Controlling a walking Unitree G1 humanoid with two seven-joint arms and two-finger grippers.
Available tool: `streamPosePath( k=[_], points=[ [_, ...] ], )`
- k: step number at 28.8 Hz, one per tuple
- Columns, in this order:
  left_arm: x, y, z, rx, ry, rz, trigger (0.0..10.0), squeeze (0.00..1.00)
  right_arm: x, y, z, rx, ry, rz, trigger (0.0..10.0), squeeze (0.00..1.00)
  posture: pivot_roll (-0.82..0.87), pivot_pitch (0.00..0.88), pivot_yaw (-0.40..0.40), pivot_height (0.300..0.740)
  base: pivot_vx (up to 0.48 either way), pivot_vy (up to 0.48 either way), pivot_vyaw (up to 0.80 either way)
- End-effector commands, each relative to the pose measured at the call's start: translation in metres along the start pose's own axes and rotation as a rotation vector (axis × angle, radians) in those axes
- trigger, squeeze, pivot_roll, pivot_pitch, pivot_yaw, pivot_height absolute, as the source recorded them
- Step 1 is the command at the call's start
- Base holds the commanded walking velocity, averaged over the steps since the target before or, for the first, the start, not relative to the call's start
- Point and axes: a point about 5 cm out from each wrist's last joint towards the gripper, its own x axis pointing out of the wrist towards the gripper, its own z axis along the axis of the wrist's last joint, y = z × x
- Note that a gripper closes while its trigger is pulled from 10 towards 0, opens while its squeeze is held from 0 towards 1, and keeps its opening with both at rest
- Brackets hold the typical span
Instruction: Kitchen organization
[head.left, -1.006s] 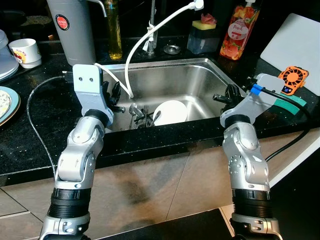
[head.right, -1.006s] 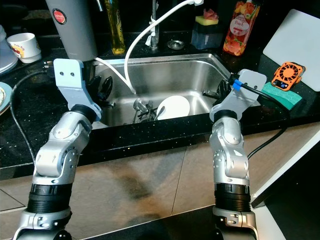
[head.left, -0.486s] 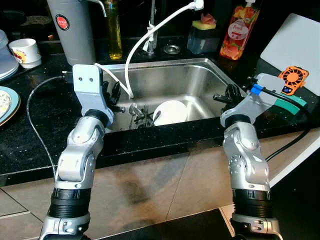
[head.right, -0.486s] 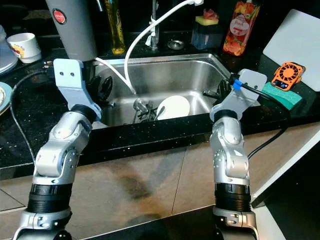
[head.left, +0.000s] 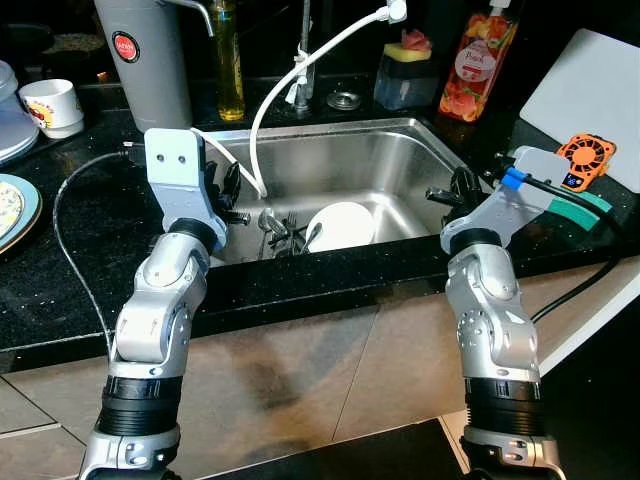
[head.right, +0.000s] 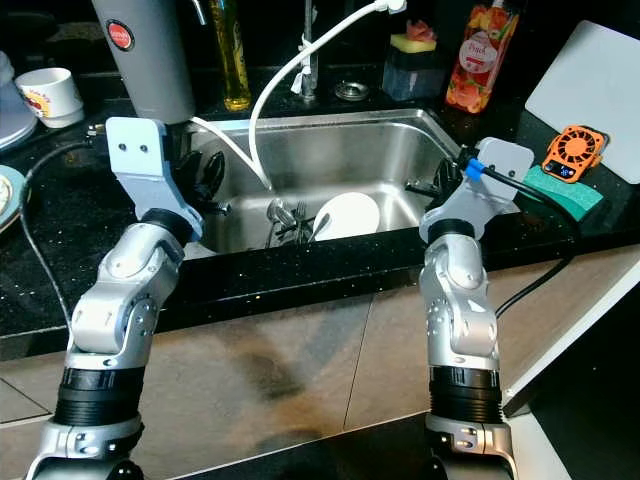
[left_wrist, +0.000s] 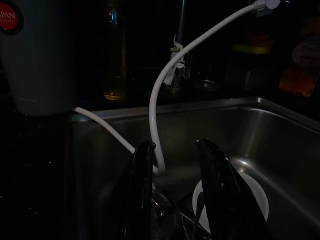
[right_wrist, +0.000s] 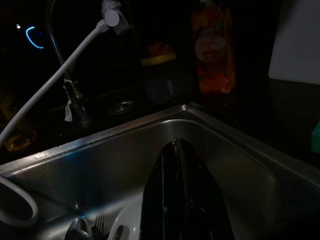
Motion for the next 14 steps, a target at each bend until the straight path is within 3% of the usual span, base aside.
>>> streamPosePath(
  k=[1, 14],
  points=[
    [0.0011, 0.0002, -0.0012, 0.011, 0.005, -0.003, 10.0, 0.0, 0.0005, -0.0016, 0.0004, 0.003, -0.002, -0.003, 10.0, 0.0, 0.1, 0.005, -0.01, 0.74, 0.0, 0.0, 0.0],
    [0.0004, 0.0007, -0.0019, 0.04, -0.002, 0.001, 10.0, 0.0, 0.0, -0.0024, -0.0009, -0.002, 0.0, -0.005, 10.0, 0.0, 0.1, 0.011, -0.01, 0.74, 0.0, 0.0, 0.0]
  ],
)
